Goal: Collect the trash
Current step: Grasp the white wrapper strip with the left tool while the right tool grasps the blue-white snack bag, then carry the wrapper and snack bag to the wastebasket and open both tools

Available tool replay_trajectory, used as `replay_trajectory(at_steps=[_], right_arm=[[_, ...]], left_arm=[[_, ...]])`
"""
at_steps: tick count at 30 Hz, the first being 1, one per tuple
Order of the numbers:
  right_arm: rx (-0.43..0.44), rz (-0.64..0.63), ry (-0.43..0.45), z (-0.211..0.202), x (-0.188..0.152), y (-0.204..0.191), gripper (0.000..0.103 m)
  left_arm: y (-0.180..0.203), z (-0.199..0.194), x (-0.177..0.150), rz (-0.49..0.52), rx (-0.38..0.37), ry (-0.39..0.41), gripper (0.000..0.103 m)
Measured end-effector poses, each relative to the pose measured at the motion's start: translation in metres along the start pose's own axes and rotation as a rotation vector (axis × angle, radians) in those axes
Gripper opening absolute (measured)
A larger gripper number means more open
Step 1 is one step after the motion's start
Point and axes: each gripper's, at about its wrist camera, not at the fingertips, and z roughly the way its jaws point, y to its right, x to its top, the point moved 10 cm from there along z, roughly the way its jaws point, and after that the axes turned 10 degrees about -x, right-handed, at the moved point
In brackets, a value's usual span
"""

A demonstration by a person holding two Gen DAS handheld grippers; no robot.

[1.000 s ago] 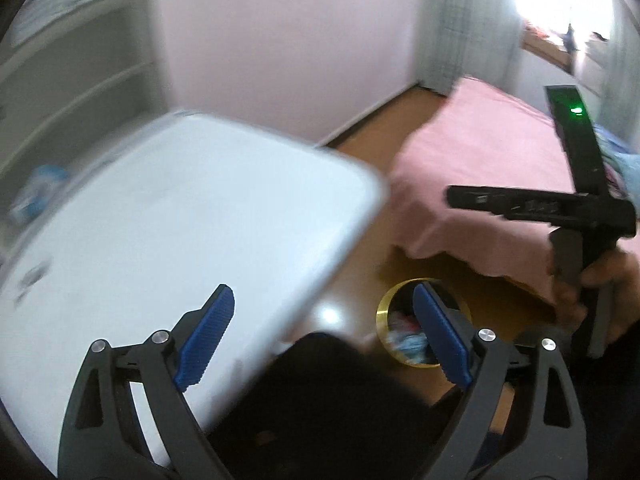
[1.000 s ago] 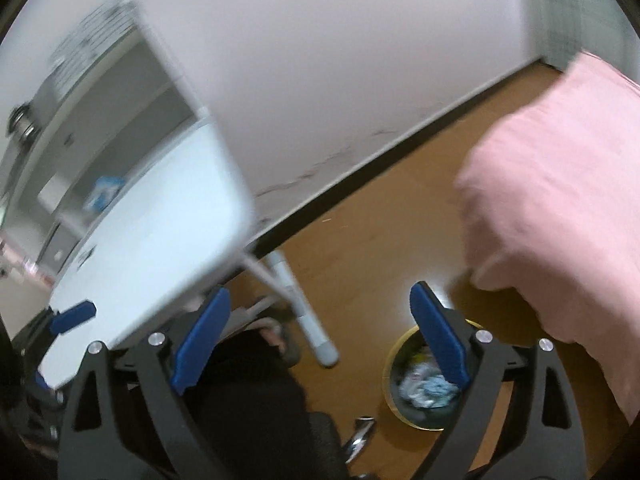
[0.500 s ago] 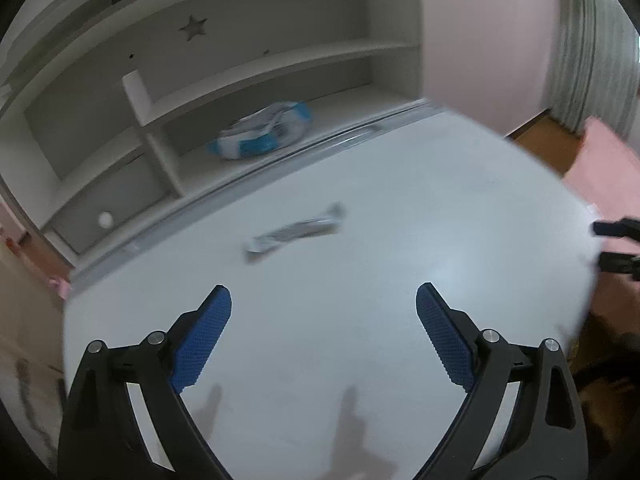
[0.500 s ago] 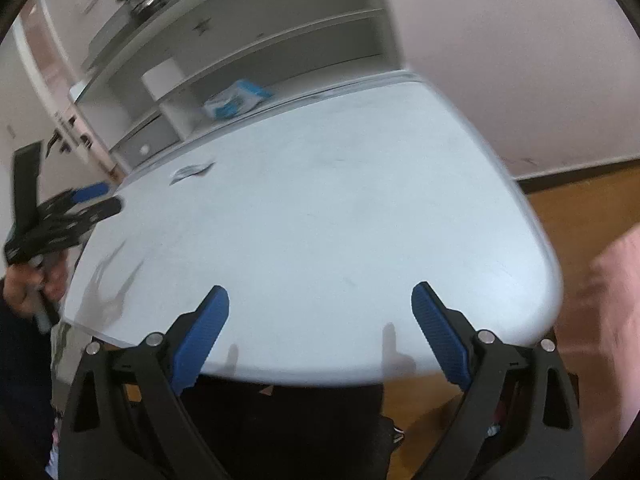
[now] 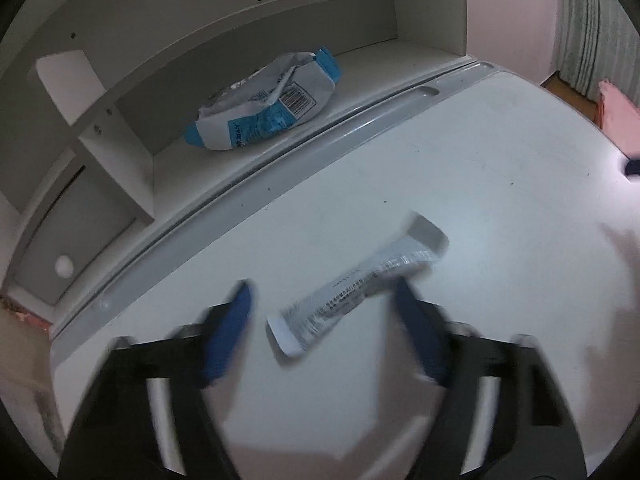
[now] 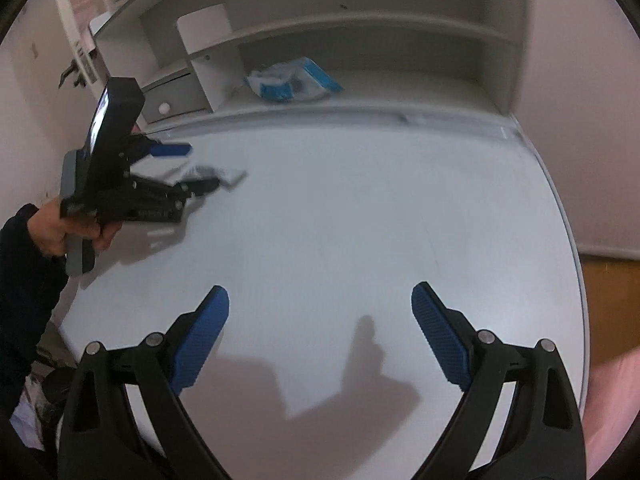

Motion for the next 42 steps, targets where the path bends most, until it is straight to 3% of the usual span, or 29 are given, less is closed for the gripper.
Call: replay_trajectory(at_steps=[2, 3, 7, 11, 17, 19, 21, 22, 24, 30, 33, 36, 42], right_arm=[[0.002, -0.051, 0.028, 0.017, 0.033, -0.008, 0.089], [0.010, -0.081, 0.049, 0.029, 0.055, -0.014, 0.089], [0.014, -0.171, 0.095, 0.078, 0.124, -0.026, 0.089], [-0.018, -0.252, 0.104, 0.134, 0.172, -0.030, 0.089], [-0.023, -0.314, 0.118, 0.178, 0.194, -0.043, 0.088], [-0.016, -0.330, 0.129, 0.178, 0.193, -0.050, 0.076], [-0.032, -0.336, 0.134, 0.173, 0.191, -0.056, 0.041], [-0.019, -0.337, 0.135, 0.166, 0.188, -0.060, 0.026], [-0.016, -0.319, 0.138, 0.148, 0.179, -0.062, 0.017], [0.020, -0.231, 0.178, 0.063, 0.134, -0.063, 0.016], [-0.001, -0.162, 0.196, 0.007, 0.094, -0.048, 0.016], [-0.067, -0.087, 0.191, -0.042, 0.053, -0.022, 0.016], [-0.183, 0.153, 0.156, -0.125, -0.052, 0.070, 0.016]], left_arm=[[0.000, 0.000, -0.001, -0.004, -0.015, -0.015, 0.019], [0.000, -0.002, -0.002, -0.007, -0.014, -0.010, 0.017], [-0.004, -0.015, -0.010, -0.043, -0.044, 0.007, 0.015], [-0.018, -0.033, -0.026, -0.110, -0.058, 0.023, 0.015], [-0.063, -0.054, -0.054, -0.229, -0.024, 0.033, 0.015], [-0.073, -0.057, -0.061, -0.261, -0.008, 0.030, 0.015], [-0.086, -0.060, -0.069, -0.301, 0.018, 0.023, 0.015], [-0.089, -0.061, -0.071, -0.315, 0.021, 0.024, 0.015], [-0.090, -0.069, -0.075, -0.343, 0.030, 0.032, 0.015], [-0.065, -0.101, -0.079, -0.362, 0.032, 0.072, 0.015], [-0.039, -0.119, -0.081, -0.341, 0.015, 0.090, 0.015], [0.000, -0.130, -0.080, -0.315, -0.016, 0.103, 0.015], [0.102, -0.136, -0.056, -0.223, -0.122, 0.130, 0.015]])
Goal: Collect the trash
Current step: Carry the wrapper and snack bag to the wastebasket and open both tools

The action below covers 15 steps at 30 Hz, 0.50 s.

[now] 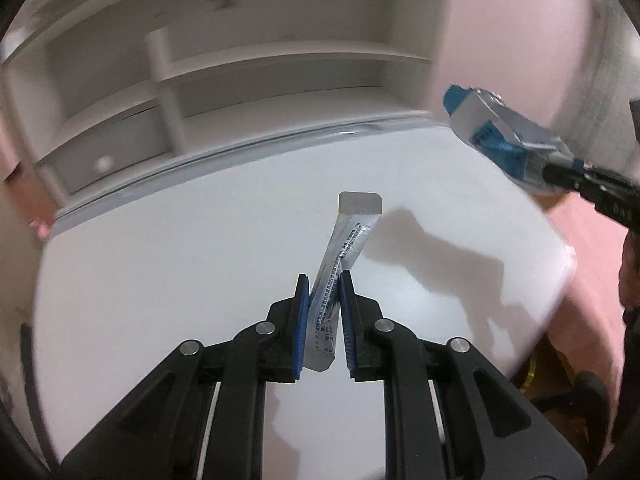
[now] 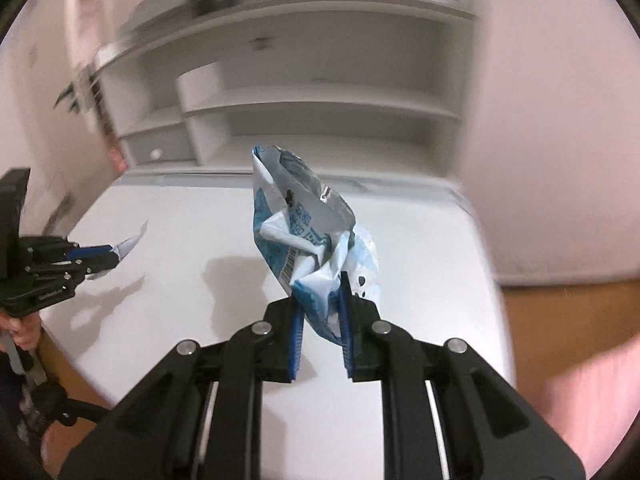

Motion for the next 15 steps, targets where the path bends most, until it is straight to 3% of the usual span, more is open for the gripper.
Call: replay_trajectory(at_steps=[7, 11, 15], right_arm=[[-0.206, 0.281, -0.001, -0.078, -0.113, 0.144, 0.016], [-0.330, 0.433, -0.027, -0.111, -0.189, 0.211, 0.016], [-0.415, 0.576, -0.098, -0.117, -0.265, 0.252, 0.016]], left_arm=[[0.188, 0.042, -0.010, 0.174, -0.231, -0.017, 0.015], [0.299, 0.077, -0.040, 0.261, -0.380, -0.055, 0.015], [0.363, 0.115, -0.076, 0.329, -0.452, -0.111, 0.015]])
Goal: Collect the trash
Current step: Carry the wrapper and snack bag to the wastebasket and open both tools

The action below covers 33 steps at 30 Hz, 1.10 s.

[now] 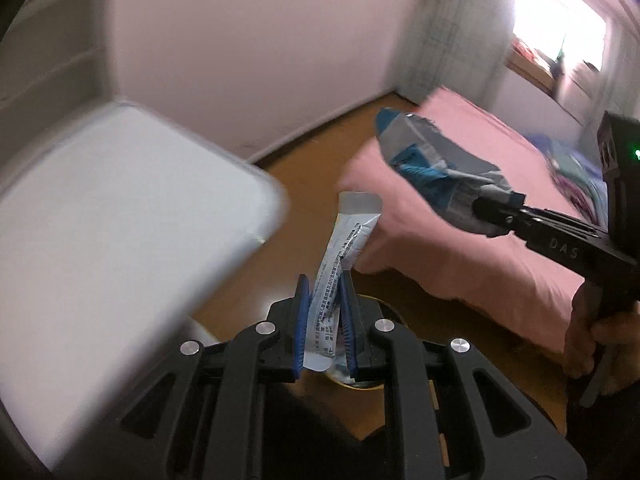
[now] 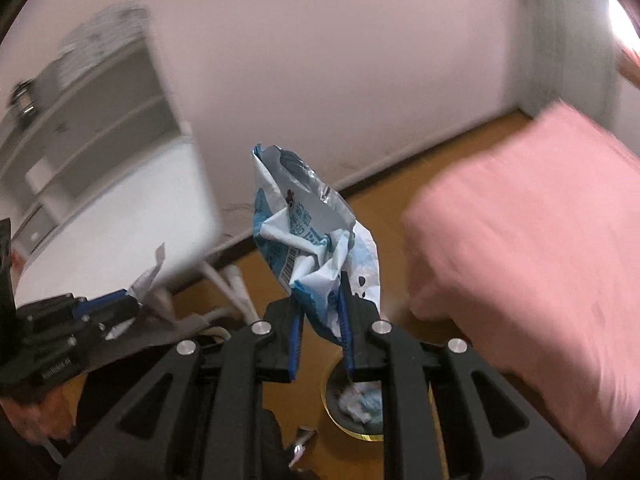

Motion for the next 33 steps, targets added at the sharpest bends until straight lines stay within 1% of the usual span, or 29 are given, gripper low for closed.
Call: replay_trajectory(at_steps=[2, 4, 7, 9, 11, 14, 17, 21, 28, 29, 30, 32, 33], right_arm=[[-0.022, 0.051, -0.036, 0.011, -0.018, 0.026, 0.016], [-0.029, 0.104, -0.082, 0.025, -0.037, 0.045, 0.016], [-0.031, 0.129, -0.141, 0.042, -0.059, 0.049, 0.016], [-0.038, 0.136, -0.168, 0.049, -0.067, 0.053, 0.016], [-0.048, 0.139, -0.178, 0.052, -0.071, 0.057, 0.016], [-0.062, 0.144, -0.181, 0.053, -0.072, 0.061, 0.016], [-0.065, 0.144, -0.186, 0.058, -0.064, 0.050, 0.016], [-0.068, 0.146, -0.186, 0.057, -0.064, 0.052, 0.016], [-0.082, 0.162, -0.189, 0.064, -0.065, 0.050, 0.016], [-0.083, 0.165, -0.189, 0.064, -0.065, 0.050, 0.016], [-0.084, 0.166, -0.189, 0.065, -0.066, 0.050, 0.016], [-0.086, 0.170, -0.189, 0.065, -0.066, 0.051, 0.016], [-0.085, 0.171, -0.190, 0.065, -0.067, 0.051, 0.016]], left_arm=[[0.010, 0.029, -0.010, 0.011, -0.026, -0.041, 0.015], [0.020, 0.055, -0.021, 0.018, -0.054, -0.086, 0.015], [0.018, 0.085, -0.034, 0.017, -0.063, -0.132, 0.015], [0.013, 0.102, -0.038, 0.006, -0.069, -0.155, 0.015], [0.012, 0.113, -0.042, -0.003, -0.067, -0.168, 0.015], [0.000, 0.123, -0.046, -0.016, -0.065, -0.189, 0.015], [0.004, 0.128, -0.052, -0.023, -0.065, -0.203, 0.015], [0.004, 0.141, -0.055, -0.025, -0.068, -0.217, 0.015], [0.007, 0.154, -0.057, -0.030, -0.104, -0.227, 0.016], [0.007, 0.158, -0.058, -0.025, -0.107, -0.232, 0.023], [0.007, 0.159, -0.058, -0.022, -0.106, -0.236, 0.036], [0.006, 0.161, -0.058, -0.026, -0.104, -0.228, 0.052], [0.008, 0.161, -0.057, -0.027, -0.102, -0.226, 0.053]])
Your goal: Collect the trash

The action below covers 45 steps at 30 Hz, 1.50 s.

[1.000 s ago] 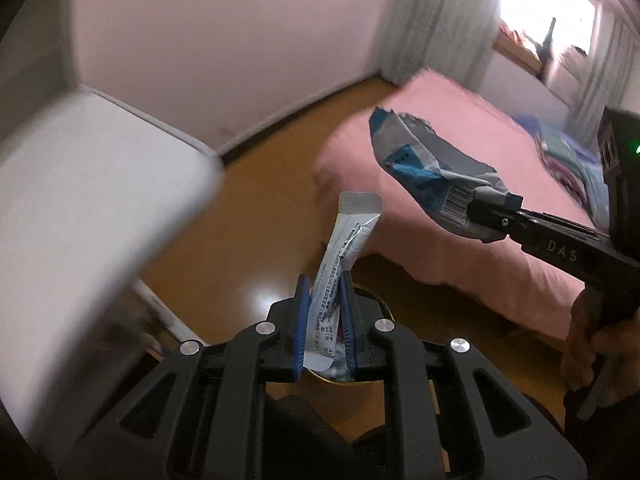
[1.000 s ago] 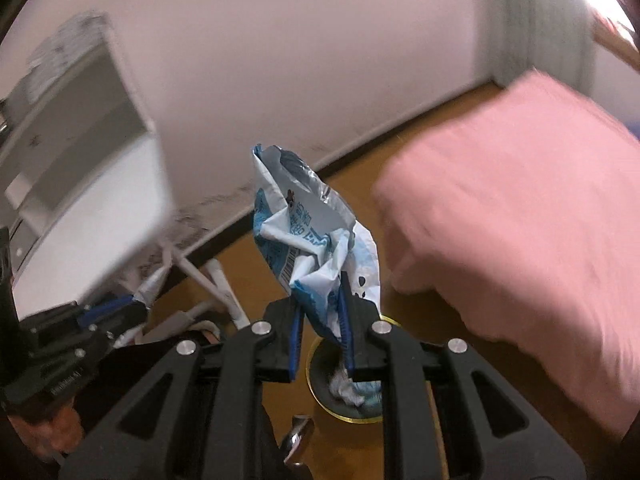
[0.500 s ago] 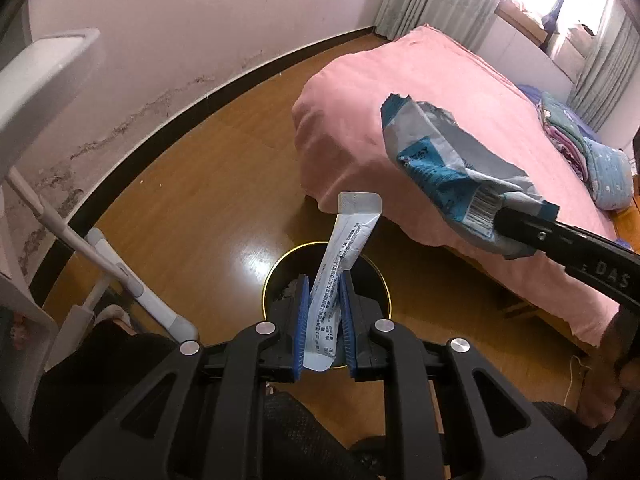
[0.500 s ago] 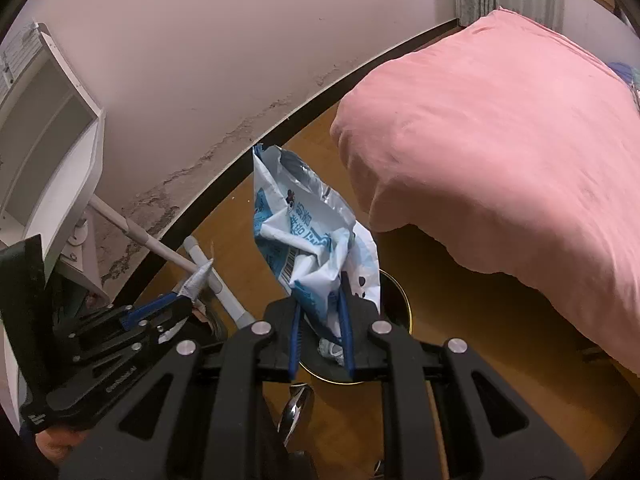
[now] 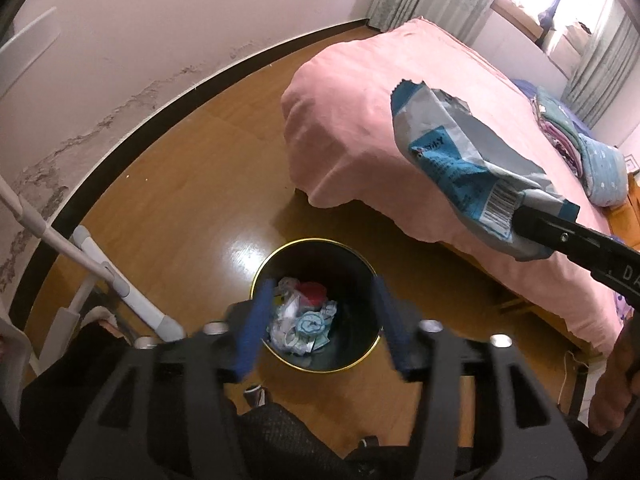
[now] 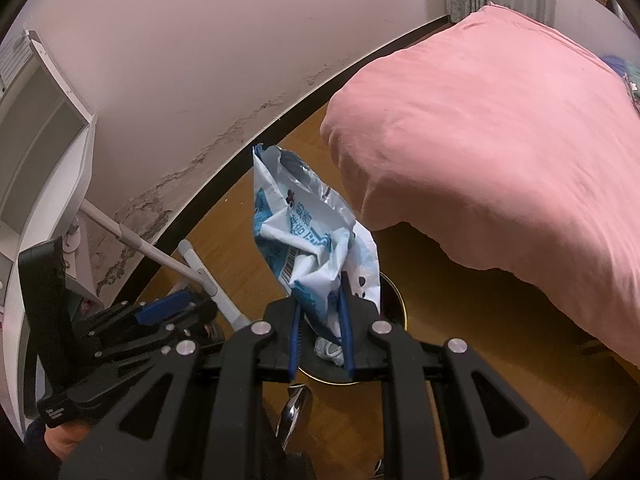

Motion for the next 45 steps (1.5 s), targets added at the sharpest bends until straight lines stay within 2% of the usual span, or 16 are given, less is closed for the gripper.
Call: replay_trajectory(at_steps=[4, 9, 16, 17, 19, 20, 21, 25, 27, 31, 34, 37, 38, 40, 41, 45], right_arm=[[0.003, -0.001, -0.016, 0.004, -0.001, -0.001, 0.016], [0.008, -0.011, -0.069, 0.017, -0.004, -0.007, 0.017], [0.010, -0.016, -0.096, 0.027, -0.002, -0.018, 0.017], [0.011, -0.014, -0.100, 0.029, -0.002, -0.019, 0.022], [0.010, -0.009, -0.104, 0.031, -0.001, -0.021, 0.049], [0.011, -0.004, -0.093, 0.030, 0.001, -0.022, 0.068], [0.010, -0.002, -0.076, 0.028, 0.004, -0.023, 0.071], [0.017, -0.009, -0.060, 0.025, 0.010, -0.032, 0.072], [0.032, -0.031, -0.055, 0.023, 0.014, -0.045, 0.076], [0.074, -0.154, 0.019, -0.003, 0.028, -0.097, 0.083], [0.147, -0.248, 0.102, -0.040, 0.039, -0.153, 0.089], [0.240, -0.351, 0.171, -0.076, 0.044, -0.221, 0.094], [0.277, -0.391, 0.185, -0.088, 0.044, -0.248, 0.094], [0.336, -0.447, 0.200, -0.107, 0.041, -0.292, 0.094], [0.378, -0.473, 0.206, -0.117, 0.039, -0.318, 0.095], [0.486, -0.556, 0.222, -0.145, 0.026, -0.398, 0.096]], left_arm=[[0.003, -0.003, 0.001, 0.004, 0.006, 0.004, 0.056], [0.005, -0.020, 0.002, 0.033, 0.039, 0.029, 0.070], [0.007, -0.051, 0.004, 0.066, 0.070, 0.078, 0.077], [0.007, -0.056, 0.004, 0.071, 0.073, 0.084, 0.077], [0.006, -0.062, 0.004, 0.070, 0.079, 0.092, 0.077], [0.005, -0.066, 0.004, 0.067, 0.080, 0.097, 0.077], [0.005, -0.071, 0.003, 0.066, 0.080, 0.102, 0.077], [0.000, -0.096, -0.001, 0.073, 0.111, 0.126, 0.080], [-0.003, -0.112, -0.001, 0.069, 0.137, 0.140, 0.084], [-0.028, -0.173, -0.002, 0.024, 0.237, 0.207, 0.092], [-0.053, -0.224, -0.008, -0.017, 0.309, 0.255, 0.093], [-0.090, -0.286, -0.027, -0.070, 0.420, 0.292, 0.094], [-0.109, -0.316, -0.038, -0.089, 0.479, 0.308, 0.095], [-0.133, -0.352, -0.052, -0.127, 0.562, 0.324, 0.095], [-0.153, -0.381, -0.068, -0.178, 0.619, 0.344, 0.095], [-0.205, -0.451, -0.120, -0.333, 0.721, 0.398, 0.095]])
